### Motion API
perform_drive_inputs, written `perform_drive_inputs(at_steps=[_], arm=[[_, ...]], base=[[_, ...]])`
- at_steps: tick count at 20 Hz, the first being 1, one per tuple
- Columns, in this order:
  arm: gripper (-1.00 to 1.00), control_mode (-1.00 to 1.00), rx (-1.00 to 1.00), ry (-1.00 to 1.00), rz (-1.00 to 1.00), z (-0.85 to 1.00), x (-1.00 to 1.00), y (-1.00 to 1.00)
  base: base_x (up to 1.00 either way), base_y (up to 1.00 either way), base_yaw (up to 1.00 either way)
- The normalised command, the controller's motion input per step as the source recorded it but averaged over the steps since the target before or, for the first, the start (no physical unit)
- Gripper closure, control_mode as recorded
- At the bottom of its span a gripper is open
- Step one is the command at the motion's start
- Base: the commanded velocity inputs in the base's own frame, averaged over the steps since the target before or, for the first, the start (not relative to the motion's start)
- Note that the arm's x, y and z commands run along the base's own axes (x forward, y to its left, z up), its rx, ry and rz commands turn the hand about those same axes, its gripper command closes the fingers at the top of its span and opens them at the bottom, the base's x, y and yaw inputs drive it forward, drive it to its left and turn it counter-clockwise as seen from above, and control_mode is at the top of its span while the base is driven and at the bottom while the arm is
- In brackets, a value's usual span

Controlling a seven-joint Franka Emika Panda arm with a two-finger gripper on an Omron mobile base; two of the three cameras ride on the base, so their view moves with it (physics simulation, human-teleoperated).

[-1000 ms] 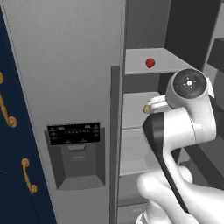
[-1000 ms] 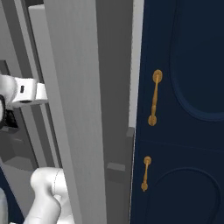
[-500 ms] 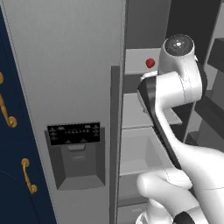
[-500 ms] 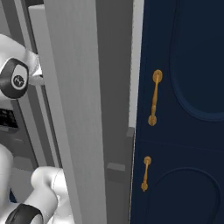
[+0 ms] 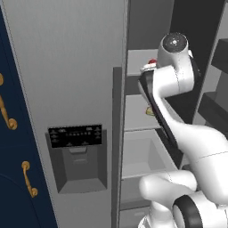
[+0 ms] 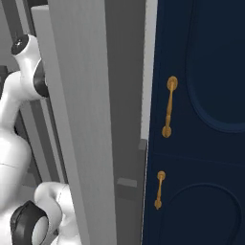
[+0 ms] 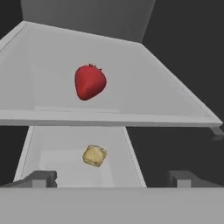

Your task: Take the strawberry from the fridge and place it on top of the pancake, located on the dining counter.

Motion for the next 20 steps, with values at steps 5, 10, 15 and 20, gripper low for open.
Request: perform_drive_inputs(at_steps=[5,10,15,20], arm=[[-1.0,-1.0,0.04,0.05,0.02,0.0,0.88,-0.02],[-1.0,-1.0,0.03,0.0,0.04,0.02,0.52,-0.01],[-1.0,-1.0,0.0,0.0,0.02,0.0,0.52,0.0],[-1.0,-1.0,0.01,0.0,0.0,-0.01,0.46,0.0]], base=[[0.0,0.0,0.0],[0.0,0.0,0.0],[0.0,0.0,0.0],[0.0,0.0,0.0]])
